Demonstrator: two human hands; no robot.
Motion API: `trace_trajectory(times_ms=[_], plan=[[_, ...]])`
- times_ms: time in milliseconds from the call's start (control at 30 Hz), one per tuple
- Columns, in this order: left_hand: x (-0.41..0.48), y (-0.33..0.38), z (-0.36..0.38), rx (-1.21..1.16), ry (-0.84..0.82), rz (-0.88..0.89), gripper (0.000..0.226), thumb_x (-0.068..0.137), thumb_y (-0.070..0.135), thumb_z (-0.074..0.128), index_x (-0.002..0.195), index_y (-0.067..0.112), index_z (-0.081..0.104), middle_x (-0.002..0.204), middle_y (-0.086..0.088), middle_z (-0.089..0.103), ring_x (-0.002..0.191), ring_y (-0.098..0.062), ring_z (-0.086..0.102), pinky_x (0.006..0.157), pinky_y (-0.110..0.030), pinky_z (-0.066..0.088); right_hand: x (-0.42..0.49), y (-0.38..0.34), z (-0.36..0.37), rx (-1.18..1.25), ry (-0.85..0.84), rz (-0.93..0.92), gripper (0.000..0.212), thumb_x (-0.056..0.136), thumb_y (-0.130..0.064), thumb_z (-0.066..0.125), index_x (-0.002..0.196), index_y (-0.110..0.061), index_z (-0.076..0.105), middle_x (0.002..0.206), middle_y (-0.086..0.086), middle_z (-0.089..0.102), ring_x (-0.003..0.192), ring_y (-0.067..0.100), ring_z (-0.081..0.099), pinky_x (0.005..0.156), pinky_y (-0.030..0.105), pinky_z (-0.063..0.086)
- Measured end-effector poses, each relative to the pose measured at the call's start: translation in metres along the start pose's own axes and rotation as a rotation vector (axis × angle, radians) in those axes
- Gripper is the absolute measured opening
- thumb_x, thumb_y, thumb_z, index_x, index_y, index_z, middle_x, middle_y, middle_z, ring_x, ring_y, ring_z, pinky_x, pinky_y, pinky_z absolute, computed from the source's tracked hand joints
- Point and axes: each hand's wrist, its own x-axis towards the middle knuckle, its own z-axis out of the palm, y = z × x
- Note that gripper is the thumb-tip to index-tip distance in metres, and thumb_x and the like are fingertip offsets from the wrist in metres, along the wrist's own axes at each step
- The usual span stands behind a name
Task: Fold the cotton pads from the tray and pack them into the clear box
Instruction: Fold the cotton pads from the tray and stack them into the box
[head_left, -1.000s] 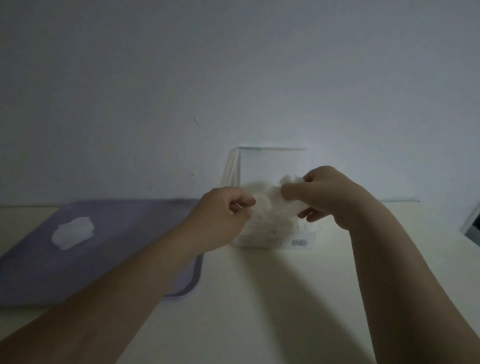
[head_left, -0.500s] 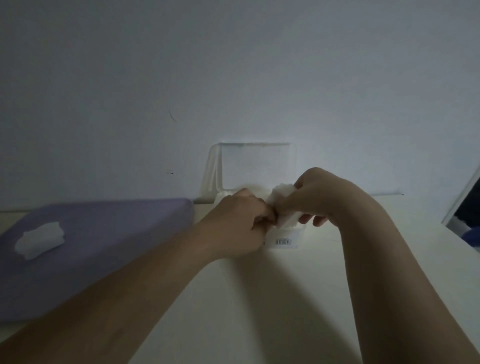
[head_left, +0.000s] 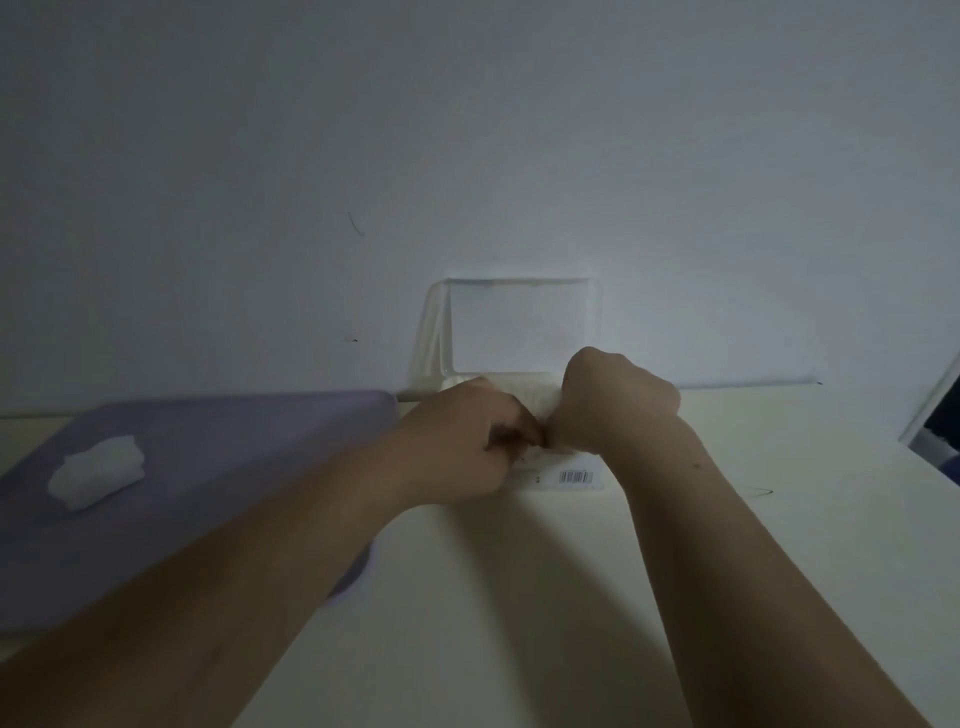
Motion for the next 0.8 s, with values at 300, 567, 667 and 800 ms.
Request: trace_trajectory(times_ms=[300,567,667,800], plan=[[-0.006,-0.002,0.003,-0.120,0.147,-0.020,0.025,0.089,0.015,0.068,0.098,0.034,0.080,0.100,0.019,0.072,0.094,0.000,0.069,0.087,-0.030,0.056,0.001,0.003,-0.016,0.054,-0.086,-0.053,0.024,0.071,-0.035,0.077,0.072,-0.015,0.065,0.047,-0.002,0.064,0.061,0.020,0.070,0.066,0.028,0.053],[-0.005,-0.009,0.009,-0.224,0.190,-0.057,0.019,0.084,0.017,0.071,0.094,0.029,0.082,0.096,0.014,0.076,0.091,-0.007,0.071,0.084,-0.038,0.057,0.006,0.002,0.003,0.054,-0.072,-0.020,0.027,0.074,-0.035,0.075,0.072,-0.016,0.056,0.065,0.000,0.063,0.061,0.020,0.063,0.060,0.026,0.044],[-0.006,-0.010,0.010,-0.253,0.197,-0.070,0.020,0.086,0.015,0.073,0.095,0.030,0.082,0.097,0.016,0.077,0.091,-0.007,0.073,0.086,-0.038,0.059,0.002,0.002,-0.005,0.048,-0.095,-0.035,0.014,0.080,-0.026,0.067,0.075,-0.014,0.062,0.045,-0.003,0.062,0.053,0.017,0.067,0.060,0.026,0.050],[-0.011,-0.007,0.012,-0.248,0.211,-0.087,0.016,0.089,0.020,0.071,0.098,0.030,0.079,0.103,0.018,0.074,0.096,-0.003,0.071,0.091,-0.037,0.059,-0.013,-0.009,-0.020,-0.007,-0.098,-0.067,0.005,0.087,-0.015,0.056,0.083,-0.013,0.058,0.056,0.001,0.067,0.060,0.019,0.073,0.064,0.027,0.052]])
